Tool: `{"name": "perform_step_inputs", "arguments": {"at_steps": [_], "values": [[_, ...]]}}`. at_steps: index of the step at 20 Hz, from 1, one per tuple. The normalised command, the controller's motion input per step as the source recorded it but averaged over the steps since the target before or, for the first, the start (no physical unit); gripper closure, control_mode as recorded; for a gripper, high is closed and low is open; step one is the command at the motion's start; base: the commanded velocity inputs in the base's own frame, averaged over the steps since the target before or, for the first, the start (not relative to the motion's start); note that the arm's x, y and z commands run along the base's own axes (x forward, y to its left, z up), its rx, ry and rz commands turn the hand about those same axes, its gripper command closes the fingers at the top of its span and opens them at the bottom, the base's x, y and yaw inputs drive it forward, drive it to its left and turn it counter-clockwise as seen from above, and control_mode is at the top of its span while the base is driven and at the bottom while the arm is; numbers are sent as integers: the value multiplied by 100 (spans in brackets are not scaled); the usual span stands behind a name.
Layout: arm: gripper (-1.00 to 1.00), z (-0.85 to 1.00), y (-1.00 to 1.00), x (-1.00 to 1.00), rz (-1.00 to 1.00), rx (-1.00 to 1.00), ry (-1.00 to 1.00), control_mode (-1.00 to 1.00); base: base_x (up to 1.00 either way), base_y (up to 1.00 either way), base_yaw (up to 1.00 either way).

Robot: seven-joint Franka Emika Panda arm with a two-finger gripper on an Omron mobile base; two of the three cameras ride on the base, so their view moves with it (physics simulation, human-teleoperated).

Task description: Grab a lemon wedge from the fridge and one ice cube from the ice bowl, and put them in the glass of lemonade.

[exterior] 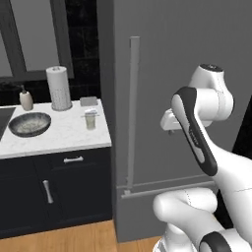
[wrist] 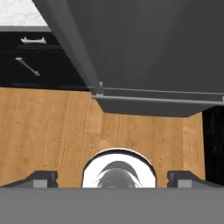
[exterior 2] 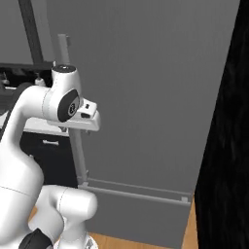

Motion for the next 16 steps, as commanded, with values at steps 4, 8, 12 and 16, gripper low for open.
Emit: {"name": "perform_step_inputs", "arguments": {"at_steps": [4, 8, 12, 16], "values": [[-100, 0, 0, 0, 0, 0, 0, 100, 0, 60, 1], [-100, 0, 0, 0, 0, 0, 0, 100, 2, 31, 2], [-100, 0, 0, 0, 0, 0, 0, 100, 0, 1, -2], [-100, 0, 0, 0, 0, 0, 0, 100, -18, 1, -10]]}}
